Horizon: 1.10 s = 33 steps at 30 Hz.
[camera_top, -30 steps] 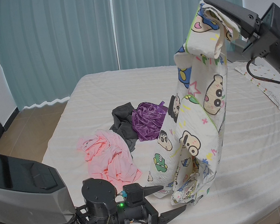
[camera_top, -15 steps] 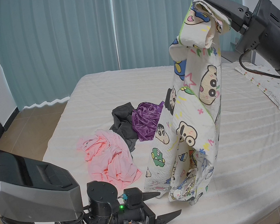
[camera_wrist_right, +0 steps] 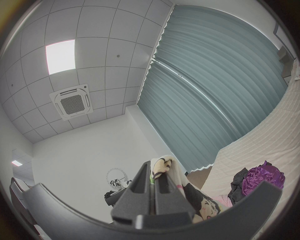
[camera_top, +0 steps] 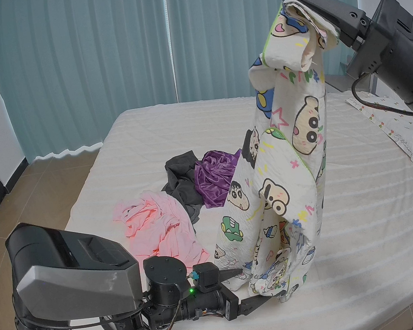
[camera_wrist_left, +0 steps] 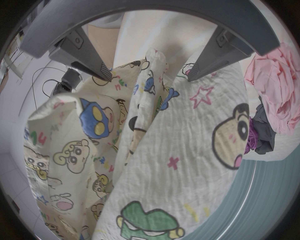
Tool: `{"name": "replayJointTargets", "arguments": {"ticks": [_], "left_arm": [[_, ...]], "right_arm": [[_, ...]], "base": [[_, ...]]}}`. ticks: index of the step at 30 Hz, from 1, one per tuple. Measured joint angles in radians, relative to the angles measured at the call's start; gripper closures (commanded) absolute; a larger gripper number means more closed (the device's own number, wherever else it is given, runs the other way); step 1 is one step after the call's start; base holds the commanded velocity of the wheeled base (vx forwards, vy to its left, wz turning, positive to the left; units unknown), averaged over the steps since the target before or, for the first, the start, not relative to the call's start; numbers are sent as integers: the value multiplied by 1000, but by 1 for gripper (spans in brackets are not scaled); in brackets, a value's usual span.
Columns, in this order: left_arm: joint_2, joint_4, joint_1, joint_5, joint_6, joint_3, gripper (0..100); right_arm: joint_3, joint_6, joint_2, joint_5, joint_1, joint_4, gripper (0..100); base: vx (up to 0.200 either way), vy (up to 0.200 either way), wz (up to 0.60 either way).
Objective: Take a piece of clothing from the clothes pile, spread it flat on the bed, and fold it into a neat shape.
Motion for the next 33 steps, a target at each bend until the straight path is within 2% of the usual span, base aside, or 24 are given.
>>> {"name": "replayJointTargets", "arguments": {"ticks": [7, 8, 16, 22, 33], "left_arm": [[34, 0, -6, 1, -68, -89, 0], [40, 0, -8, 0, -70, -98, 100], [67, 0, -5, 20, -73, -107, 100], [56, 0, 7, 46, -110, -77, 100], [-117, 0, 68, 33, -155, 171, 100]], "right_arm": [[0, 0, 1, -6, 0, -1, 100], [0, 0, 2, -10, -1, -1, 100], [10, 0, 2, -15, -12, -1, 100], [27, 0, -3, -14, -47, -2, 100], [113, 0, -5, -13, -186, -1, 100]], "base": [[0, 0, 0], [0, 0, 0], [0, 0, 0], [0, 0, 0], [0, 0, 0]]}}
